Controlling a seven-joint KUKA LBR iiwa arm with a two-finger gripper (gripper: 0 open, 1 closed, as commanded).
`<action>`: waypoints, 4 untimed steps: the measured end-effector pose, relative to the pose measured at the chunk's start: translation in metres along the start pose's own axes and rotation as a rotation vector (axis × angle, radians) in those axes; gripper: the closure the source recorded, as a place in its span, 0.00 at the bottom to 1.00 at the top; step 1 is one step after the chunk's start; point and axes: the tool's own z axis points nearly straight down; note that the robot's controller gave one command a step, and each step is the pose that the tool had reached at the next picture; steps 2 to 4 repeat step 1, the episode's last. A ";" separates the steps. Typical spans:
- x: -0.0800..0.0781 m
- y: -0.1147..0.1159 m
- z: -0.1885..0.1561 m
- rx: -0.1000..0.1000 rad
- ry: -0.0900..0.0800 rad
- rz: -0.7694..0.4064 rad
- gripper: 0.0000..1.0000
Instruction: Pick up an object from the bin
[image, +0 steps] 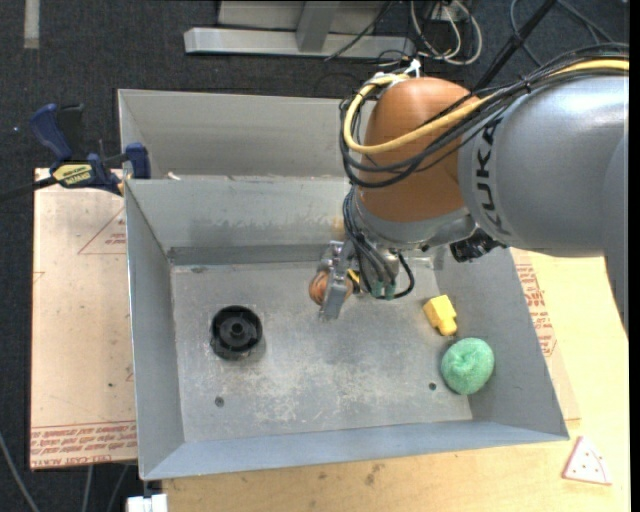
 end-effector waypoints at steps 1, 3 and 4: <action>0.000 0.000 0.000 0.000 0.000 0.000 1.00; 0.000 0.000 0.000 0.000 0.000 0.000 1.00; 0.000 0.000 0.000 0.000 0.000 0.000 1.00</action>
Offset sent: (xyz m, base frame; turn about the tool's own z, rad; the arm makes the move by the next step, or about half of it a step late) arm 0.0000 0.0000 0.0000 0.0000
